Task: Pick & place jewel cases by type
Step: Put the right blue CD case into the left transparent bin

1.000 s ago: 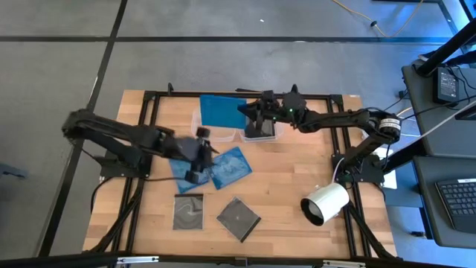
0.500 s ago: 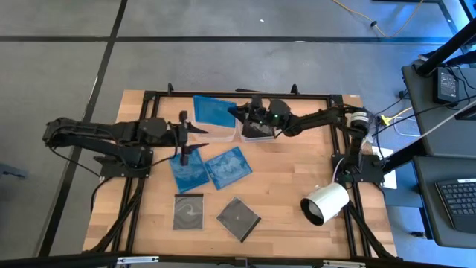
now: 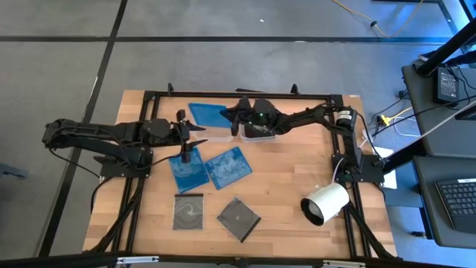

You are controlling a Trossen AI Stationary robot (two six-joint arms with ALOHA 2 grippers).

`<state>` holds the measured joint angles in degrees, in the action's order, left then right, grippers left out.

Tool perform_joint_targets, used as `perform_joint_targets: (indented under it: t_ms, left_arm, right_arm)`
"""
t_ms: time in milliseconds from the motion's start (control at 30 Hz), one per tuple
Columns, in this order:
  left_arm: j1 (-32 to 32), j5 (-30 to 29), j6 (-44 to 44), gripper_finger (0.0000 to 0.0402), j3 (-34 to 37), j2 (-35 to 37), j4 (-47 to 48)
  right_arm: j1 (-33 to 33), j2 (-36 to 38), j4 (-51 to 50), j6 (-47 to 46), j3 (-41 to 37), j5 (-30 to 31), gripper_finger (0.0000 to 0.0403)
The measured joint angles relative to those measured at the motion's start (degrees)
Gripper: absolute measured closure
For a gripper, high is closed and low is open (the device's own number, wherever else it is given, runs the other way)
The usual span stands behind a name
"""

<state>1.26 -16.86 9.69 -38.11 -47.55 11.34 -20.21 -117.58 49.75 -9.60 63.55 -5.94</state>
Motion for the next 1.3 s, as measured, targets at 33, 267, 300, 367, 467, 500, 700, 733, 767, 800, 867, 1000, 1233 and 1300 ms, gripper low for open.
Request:
perform_joint_targets:
  t_ms: [33, 267, 300, 367, 467, 500, 700, 733, 767, 800, 867, 1000, 1233, 1300]
  left_arm:
    - [0.0, 0.0, -0.02, 0.0222, 0.0, 0.0, 0.01]
    - [0.0, -0.02, -0.04, 0.0226, 0.0, 0.0, 0.04]
    - [0.0, -0.02, -0.07, 0.0226, 0.0, 0.0, 0.04]
    - [0.0, -0.02, -0.09, 0.0225, 0.0, 0.0, 0.04]
    - [0.0, -0.02, -0.07, 0.0222, 0.0, 0.0, 0.06]
    - [0.0, -0.02, -0.07, 0.0222, 0.0, 0.0, 0.06]
    - [0.0, -0.02, -0.04, 0.0226, 0.0, -0.21, 0.1]
    - [0.0, -0.02, -0.04, 0.0226, 0.0, -0.24, 0.17]
    - [0.0, -0.02, -0.05, 0.0226, 0.0, -0.22, 0.15]
    - [0.0, -0.02, -0.07, 0.0226, 0.0, -0.22, 0.22]
    - [0.0, -0.02, -0.09, 0.0224, 0.0, -0.22, 0.81]
    - [0.0, -0.02, -0.09, 0.0222, 0.0, -0.22, 1.53]
    - [-0.01, -0.17, 0.0, 0.0226, 0.0, -0.22, 2.69]
    - [0.0, -0.17, 0.04, 0.0225, 0.0, -0.22, 2.7]
  right_arm:
    - [0.0, 0.0, -0.97, 0.73, -0.03, 0.35, 0.0347]
    - [0.0, 0.0, -6.12, 1.39, -0.04, 3.32, 0.0348]
    - [-0.04, 0.0, -6.18, 1.52, -0.04, 3.33, 0.0348]
    - [-0.04, 0.02, -6.22, 2.7, -0.04, 3.35, 0.0348]
    - [-0.04, 0.02, -6.28, 3.92, -0.04, 3.37, 0.0344]
    - [-0.04, 0.02, -6.34, 3.93, -0.04, 3.39, 0.0339]
    - [-0.06, 0.02, -8.3, 3.87, -0.07, 8.32, 0.0288]
    - [-0.15, 0.02, -8.86, 3.76, -0.08, 10.0, 0.0278]
    - [-0.19, 0.02, -9.22, 3.71, -0.09, 11.37, 0.0268]
    - [-0.21, 0.02, -9.23, 3.78, -0.09, 12.51, 0.026]
    - [-0.22, 0.02, -8.85, 4.12, -0.09, 14.46, 0.0245]
    - [-0.24, 0.02, -8.75, 5.48, 0.65, 16.89, 0.0228]
    - [-0.22, 0.15, -8.6, 8.55, 2.81, 16.93, 0.0224]
    - [0.17, 0.68, -8.89, 8.86, 2.86, 16.24, 0.0224]
